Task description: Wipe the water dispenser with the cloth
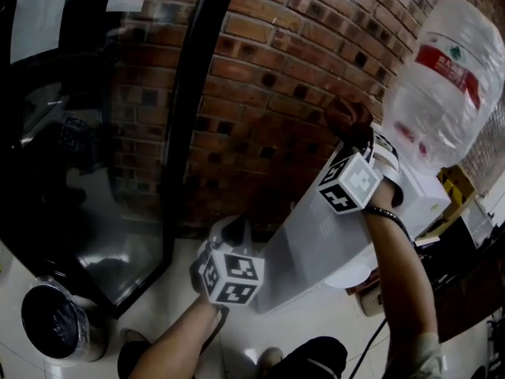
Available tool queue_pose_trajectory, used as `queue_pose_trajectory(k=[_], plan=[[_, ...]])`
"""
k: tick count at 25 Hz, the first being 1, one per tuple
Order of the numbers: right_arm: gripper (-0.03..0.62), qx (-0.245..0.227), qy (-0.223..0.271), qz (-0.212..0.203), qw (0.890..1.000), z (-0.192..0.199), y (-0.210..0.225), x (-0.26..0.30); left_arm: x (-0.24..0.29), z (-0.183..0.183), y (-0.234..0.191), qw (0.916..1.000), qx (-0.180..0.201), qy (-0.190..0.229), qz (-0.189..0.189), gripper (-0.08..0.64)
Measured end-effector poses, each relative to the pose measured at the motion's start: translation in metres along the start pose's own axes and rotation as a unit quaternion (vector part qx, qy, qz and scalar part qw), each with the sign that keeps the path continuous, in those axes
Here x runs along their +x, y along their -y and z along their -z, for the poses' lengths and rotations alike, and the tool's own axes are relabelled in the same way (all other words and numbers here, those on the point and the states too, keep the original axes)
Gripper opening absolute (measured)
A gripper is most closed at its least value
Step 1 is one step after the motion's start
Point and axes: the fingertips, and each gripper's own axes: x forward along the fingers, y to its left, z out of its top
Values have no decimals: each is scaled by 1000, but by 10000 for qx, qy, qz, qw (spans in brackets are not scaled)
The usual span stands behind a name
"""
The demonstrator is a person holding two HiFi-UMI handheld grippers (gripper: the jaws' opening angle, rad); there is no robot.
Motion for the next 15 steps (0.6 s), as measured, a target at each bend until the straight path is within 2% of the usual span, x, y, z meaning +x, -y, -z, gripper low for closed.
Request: queue_pose_trajectory(k=[6,15], plan=[[64,-602,-853,-193,9943,28,-21,35,2,3,-5,10000,-43,-5,9,0],[63,-1074,-1142,-580,9859,40,-69,34,2,9,-16,9998,-164,-56,-34,0]])
